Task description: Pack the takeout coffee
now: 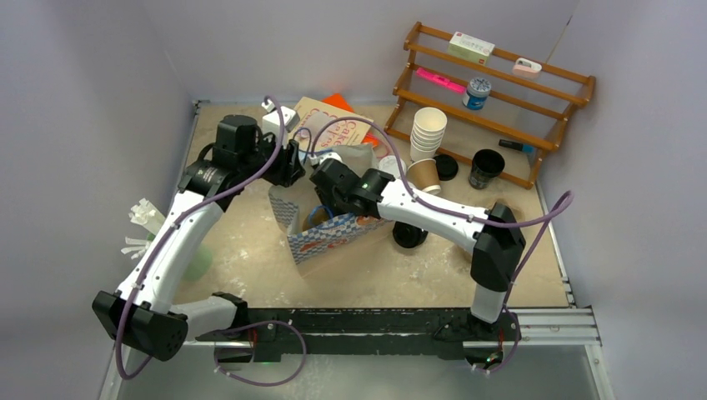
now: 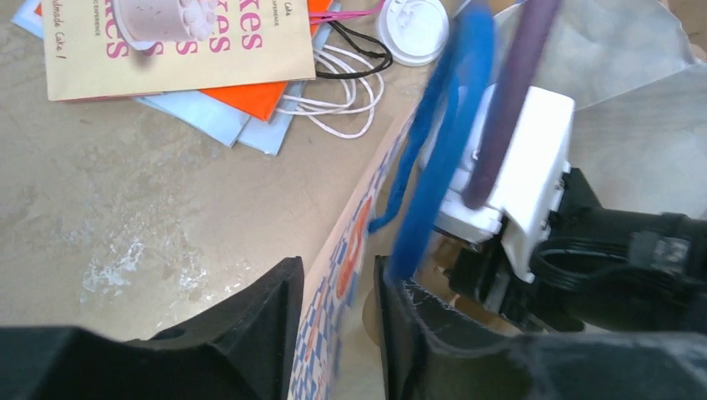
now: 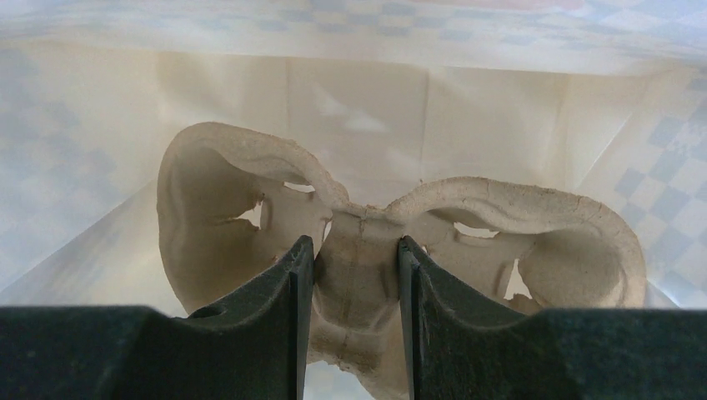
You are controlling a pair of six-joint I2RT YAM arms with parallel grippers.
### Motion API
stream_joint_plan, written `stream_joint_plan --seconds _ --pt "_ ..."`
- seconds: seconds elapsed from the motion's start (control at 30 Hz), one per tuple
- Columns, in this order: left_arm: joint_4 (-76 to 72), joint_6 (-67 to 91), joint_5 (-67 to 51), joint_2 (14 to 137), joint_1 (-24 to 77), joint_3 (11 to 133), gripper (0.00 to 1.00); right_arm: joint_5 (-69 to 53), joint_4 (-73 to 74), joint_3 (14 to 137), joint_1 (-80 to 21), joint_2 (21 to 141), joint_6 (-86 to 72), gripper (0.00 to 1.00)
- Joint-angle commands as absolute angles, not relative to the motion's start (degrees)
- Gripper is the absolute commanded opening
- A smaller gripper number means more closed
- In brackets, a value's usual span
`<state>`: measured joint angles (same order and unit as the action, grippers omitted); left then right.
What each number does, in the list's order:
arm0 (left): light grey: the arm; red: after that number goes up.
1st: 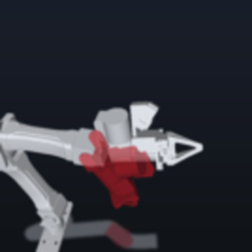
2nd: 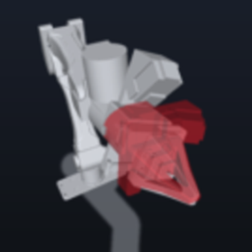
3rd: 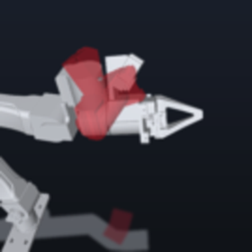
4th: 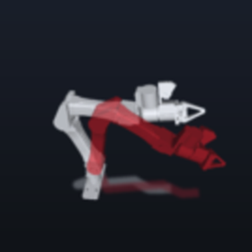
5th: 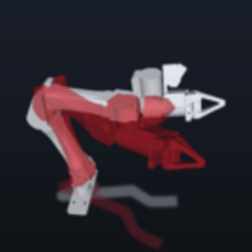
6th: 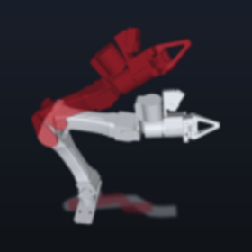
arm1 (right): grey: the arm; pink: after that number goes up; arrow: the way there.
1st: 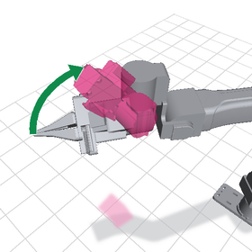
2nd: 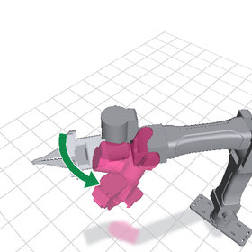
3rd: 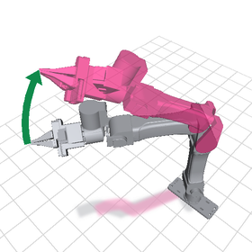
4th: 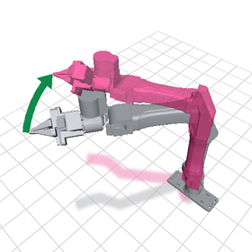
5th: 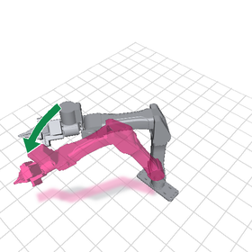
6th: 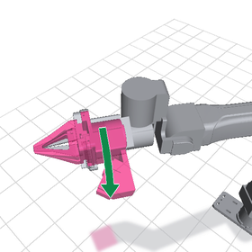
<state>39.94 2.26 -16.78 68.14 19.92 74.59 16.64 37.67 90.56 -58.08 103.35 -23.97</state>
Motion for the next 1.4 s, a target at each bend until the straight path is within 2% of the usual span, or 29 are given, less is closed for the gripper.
stream_joint_plan --seconds 0.0,0.23,0.4,0.6,1.03,1.37 --pt "35.5 1.33 -14.19 67.89 20.04 74.97 0.33 12.79 44.0 96.85 -58.21 102.89 -23.02 0.27" --pt "32.01 1.01 -13.19 64.96 20.04 73.27 0.0 10.16 48.28 100.78 -58.26 104.41 -23.17 0.29" --pt "31.99 1.37 -12.41 64.51 20.04 73.09 0.0 9.58 50.04 100.92 -58.25 106.27 -22.82 0.26" --pt "32.02 2.82 -9.17 64.12 20.04 72.6 0.0 9.76 45.52 96.88 -58.27 105.87 -22.94 0.26" --pt "32.63 4.66 -5.77 64.62 20.04 72.95 0.0 6.08 45.24 94.97 -58.1 112.69 -19.79 0.25" --pt "30.98 3.8 -10.16 63.84 20.03 72.26 0.0 0.1 43.66 93.6 -57.47 115.75 -17.86 0.25"
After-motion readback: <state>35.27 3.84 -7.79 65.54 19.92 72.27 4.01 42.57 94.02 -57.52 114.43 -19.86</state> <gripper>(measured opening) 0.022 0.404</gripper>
